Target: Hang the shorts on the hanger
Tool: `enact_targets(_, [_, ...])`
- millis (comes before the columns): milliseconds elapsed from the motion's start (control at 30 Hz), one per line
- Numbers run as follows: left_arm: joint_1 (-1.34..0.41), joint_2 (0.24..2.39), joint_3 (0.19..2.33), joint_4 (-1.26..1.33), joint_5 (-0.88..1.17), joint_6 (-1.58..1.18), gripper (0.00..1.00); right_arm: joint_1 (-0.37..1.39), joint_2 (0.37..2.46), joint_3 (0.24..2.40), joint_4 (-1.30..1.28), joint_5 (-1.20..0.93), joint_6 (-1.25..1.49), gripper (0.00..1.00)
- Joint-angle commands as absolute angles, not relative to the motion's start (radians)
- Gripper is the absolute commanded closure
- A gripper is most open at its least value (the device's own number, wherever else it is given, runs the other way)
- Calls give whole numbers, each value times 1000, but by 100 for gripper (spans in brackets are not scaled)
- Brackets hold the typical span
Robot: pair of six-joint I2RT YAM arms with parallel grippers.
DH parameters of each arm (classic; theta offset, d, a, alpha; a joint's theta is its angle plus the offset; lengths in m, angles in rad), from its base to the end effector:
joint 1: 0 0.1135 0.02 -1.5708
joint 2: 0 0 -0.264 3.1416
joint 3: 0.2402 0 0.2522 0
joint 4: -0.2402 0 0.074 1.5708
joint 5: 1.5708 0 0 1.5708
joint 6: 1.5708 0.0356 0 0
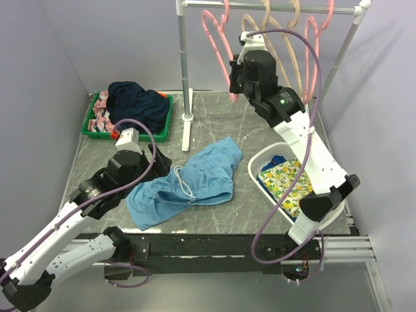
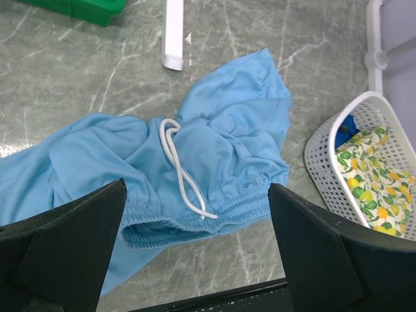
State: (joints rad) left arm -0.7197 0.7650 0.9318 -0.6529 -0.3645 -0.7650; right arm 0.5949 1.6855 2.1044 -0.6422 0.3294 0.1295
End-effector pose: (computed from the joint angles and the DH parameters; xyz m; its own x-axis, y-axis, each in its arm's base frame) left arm 0.1257 -0.0933 0.3461 -0.5158 -0.4083 -0.7532 0.0300 0.8700 -0.4922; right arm 0.3001 0.1892 0.5064 -0.2166 0.0010 -0.9763 -0.2431 0.9684 0.0549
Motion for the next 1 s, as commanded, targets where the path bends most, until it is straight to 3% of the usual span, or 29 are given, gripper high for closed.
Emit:
enact_targets(0, [-709, 784, 887, -630, -402, -828, 7, 613, 1549, 2045, -578, 325, 170, 100])
enact_targets(200, [-707, 755, 761, -647, -425, -965, 21, 682, 1384, 1860, -626, 314, 228, 100])
enact_targets(433, [-707, 586, 562, -647, -471, -1132, 45, 916, 989, 1381, -699, 296, 391, 100])
enact_targets(633, [-707, 590, 454, -503, -425, -1129, 50, 1000, 731, 1160, -876, 167, 520, 100])
enact_targets(967, [-707, 678, 471, -497, -428, -1118, 52, 1002, 577, 1198, -1139, 32, 549, 100])
